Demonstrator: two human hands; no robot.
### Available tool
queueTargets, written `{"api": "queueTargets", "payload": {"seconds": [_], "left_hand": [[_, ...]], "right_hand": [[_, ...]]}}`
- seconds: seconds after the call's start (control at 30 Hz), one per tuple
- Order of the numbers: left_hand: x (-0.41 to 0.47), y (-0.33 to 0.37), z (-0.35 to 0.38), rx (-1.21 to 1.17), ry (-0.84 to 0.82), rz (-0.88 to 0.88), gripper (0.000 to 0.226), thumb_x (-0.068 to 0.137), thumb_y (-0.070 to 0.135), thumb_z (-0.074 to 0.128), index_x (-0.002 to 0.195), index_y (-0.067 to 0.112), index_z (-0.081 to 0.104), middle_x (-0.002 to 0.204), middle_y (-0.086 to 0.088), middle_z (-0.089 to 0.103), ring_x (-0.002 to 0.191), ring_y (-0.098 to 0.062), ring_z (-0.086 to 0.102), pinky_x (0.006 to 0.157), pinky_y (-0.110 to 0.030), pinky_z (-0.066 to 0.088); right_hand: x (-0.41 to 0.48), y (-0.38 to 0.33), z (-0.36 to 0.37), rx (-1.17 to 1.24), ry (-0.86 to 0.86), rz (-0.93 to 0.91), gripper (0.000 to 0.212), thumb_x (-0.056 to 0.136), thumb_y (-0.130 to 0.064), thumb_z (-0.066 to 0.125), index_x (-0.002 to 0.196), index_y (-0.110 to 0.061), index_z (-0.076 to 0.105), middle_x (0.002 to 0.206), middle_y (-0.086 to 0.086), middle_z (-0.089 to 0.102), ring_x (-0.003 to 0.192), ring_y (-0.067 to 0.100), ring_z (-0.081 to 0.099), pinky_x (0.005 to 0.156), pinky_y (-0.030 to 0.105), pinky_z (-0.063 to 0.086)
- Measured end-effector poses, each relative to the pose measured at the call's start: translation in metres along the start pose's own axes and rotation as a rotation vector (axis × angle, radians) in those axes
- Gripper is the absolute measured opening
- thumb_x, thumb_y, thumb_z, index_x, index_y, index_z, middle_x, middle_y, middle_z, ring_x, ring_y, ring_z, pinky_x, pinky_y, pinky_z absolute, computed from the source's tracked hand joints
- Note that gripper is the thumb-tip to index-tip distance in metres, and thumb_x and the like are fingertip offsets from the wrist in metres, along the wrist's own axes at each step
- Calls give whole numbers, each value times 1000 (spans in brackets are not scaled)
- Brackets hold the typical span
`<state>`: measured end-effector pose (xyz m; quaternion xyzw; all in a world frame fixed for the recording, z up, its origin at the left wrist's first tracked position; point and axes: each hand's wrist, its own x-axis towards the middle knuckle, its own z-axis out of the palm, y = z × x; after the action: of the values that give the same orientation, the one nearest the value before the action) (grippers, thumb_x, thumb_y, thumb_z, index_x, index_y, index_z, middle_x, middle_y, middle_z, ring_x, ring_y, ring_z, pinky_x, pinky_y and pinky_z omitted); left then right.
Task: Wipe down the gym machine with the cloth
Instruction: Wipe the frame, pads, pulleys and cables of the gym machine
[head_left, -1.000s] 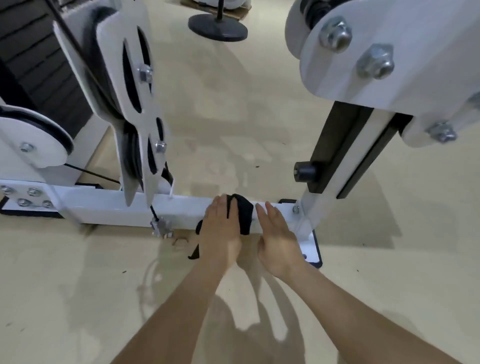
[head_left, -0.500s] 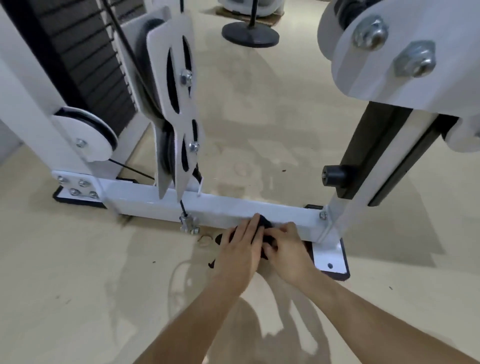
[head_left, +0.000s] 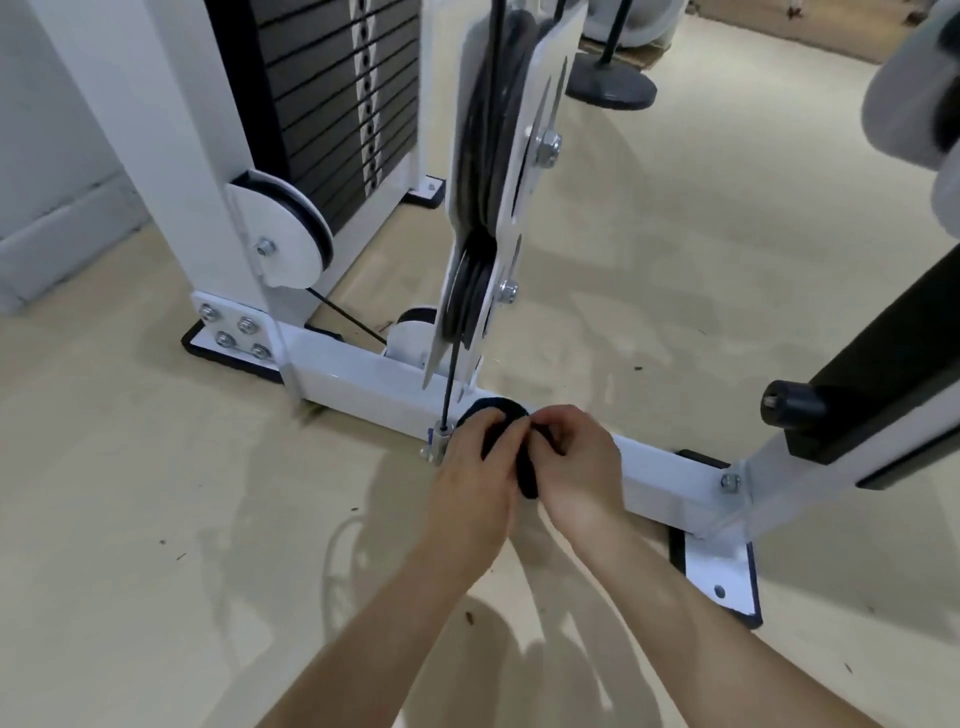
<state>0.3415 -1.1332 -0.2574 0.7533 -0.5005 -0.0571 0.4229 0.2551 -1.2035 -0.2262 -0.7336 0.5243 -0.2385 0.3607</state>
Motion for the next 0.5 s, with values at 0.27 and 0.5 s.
{"api": "queueTargets", "payload": {"seconds": [0.27, 0.5], "left_hand": [[4, -23, 26, 208, -163, -75, 55, 79, 7, 69, 132, 13, 57, 121, -11, 58, 96, -29, 64, 77, -36, 52], [-25, -61, -41, -171, -6, -534, 33, 78, 14, 64, 87, 46, 68, 82, 21, 69, 80, 0, 62, 67, -8, 41]], "right_hand": [[-12, 26, 12, -247, -88, -186, 39, 83, -27, 64, 121, -33, 61, 120, 10, 55, 102, 24, 54, 91, 34, 46], [-43, -2, 42, -26, -332, -157, 36, 82, -9, 62, 114, -27, 65, 105, -10, 65, 98, 12, 61, 88, 30, 51]]}}
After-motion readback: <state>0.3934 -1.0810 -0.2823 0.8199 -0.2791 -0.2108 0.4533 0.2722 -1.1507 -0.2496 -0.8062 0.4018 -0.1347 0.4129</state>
